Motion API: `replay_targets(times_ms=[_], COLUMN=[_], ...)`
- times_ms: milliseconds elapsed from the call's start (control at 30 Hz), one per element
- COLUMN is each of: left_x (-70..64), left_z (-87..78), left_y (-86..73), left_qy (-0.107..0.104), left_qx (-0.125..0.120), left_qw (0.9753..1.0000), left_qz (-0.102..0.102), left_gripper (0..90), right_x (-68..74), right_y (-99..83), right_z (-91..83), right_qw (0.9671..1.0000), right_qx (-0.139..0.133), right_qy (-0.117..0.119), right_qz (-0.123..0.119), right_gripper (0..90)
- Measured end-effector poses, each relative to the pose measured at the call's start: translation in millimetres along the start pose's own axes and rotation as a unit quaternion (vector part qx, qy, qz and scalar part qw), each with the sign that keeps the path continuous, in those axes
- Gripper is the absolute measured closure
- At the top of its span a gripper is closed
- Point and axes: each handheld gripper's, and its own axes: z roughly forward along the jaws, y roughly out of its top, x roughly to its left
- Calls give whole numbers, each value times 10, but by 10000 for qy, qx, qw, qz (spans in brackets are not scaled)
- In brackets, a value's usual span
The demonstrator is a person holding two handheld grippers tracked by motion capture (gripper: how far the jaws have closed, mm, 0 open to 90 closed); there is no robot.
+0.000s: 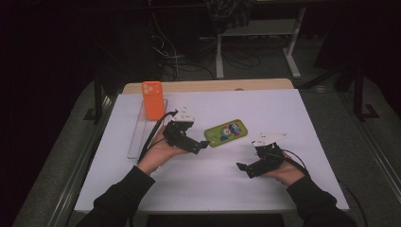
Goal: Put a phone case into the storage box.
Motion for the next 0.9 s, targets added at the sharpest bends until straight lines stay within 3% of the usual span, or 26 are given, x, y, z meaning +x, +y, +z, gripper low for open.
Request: replay_targets(times_ms=[167, 200, 300, 467, 633, 833, 900], left_x=[-85, -87, -67, 19, 121, 231, 246], left_z=[102, 126, 173, 280, 422, 626, 723], left_y=[-16, -9, 17, 71, 145, 291, 343], left_qy=[-51, -72, -87, -34, -56, -241, -181], left_qx=[119, 96, 141, 103, 32, 48, 96], left_qw=[9999, 9999, 9999, 9998, 9997, 9991, 9990], left_qz=[56, -26, 5, -140, -252, -340, -394], left_gripper=[17, 18, 31, 67, 223, 493, 582], right_x=[1, 1, 5, 5, -1, -3, -2], right_y=[-1, 1, 1, 0, -4, -6, -7], right_z=[4, 4, 11, 11, 9, 7, 9], right_qw=[10000, 10000, 10000, 10000, 10000, 10000, 10000], right_qx=[10, 4, -2, 0, 13, 19, 17], right_qy=[28, 31, 44, 40, 37, 40, 58], right_qz=[-25, -23, -43, -47, -37, -16, -13], right_gripper=[0, 0, 0, 0, 0, 0, 0])
